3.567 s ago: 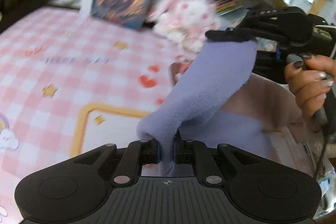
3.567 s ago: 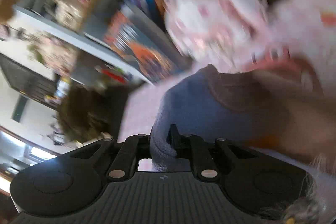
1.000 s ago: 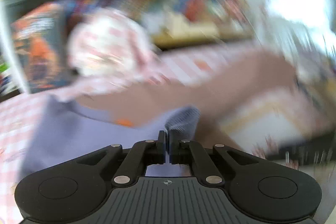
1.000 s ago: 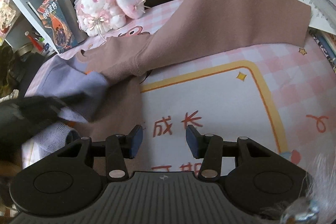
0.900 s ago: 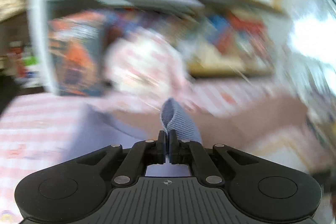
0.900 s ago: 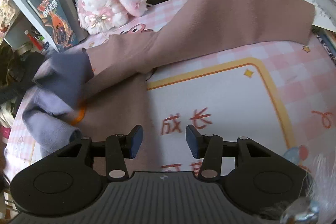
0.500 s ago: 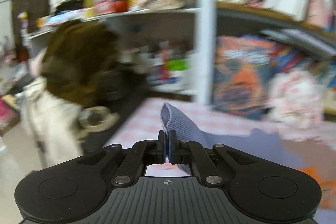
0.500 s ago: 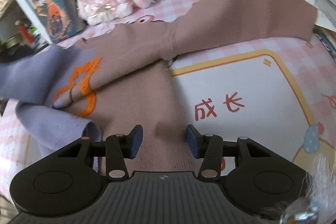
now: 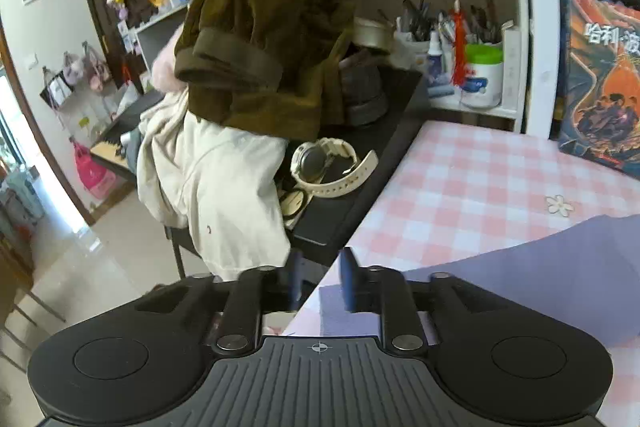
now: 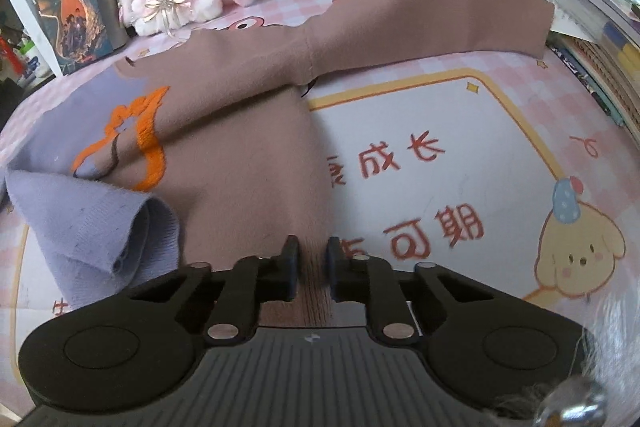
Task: Fold clothes
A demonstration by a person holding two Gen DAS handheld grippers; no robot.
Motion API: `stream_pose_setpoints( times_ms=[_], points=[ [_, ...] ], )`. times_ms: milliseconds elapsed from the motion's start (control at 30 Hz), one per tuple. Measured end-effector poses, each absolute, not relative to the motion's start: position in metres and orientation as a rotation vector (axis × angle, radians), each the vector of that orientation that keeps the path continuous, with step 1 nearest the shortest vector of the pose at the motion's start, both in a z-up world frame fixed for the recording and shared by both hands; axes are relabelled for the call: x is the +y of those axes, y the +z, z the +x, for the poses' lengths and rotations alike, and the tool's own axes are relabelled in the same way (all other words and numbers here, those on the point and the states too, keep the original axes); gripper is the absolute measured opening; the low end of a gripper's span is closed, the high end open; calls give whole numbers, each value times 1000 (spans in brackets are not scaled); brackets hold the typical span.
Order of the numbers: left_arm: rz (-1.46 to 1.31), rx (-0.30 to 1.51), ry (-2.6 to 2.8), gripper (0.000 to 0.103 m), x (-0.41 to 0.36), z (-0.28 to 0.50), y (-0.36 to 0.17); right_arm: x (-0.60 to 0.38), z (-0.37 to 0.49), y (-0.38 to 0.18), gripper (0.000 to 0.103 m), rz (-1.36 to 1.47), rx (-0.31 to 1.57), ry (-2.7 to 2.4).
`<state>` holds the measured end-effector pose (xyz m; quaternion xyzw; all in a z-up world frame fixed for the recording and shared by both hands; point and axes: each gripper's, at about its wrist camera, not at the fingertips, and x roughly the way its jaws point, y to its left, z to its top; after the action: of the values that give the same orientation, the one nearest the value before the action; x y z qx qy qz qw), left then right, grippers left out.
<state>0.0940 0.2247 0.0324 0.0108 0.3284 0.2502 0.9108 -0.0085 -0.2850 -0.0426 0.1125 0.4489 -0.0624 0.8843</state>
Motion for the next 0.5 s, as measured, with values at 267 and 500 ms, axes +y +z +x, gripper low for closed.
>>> stream_pose_setpoints(
  times_ms=[267, 500],
  points=[
    [-4, 631, -59, 45, 111, 64, 24, -273, -16, -39, 9, 283, 950, -116],
    [-69, 758, -328, 49, 49, 64, 11, -255, -43, 20, 9, 480, 833, 22]
  ],
)
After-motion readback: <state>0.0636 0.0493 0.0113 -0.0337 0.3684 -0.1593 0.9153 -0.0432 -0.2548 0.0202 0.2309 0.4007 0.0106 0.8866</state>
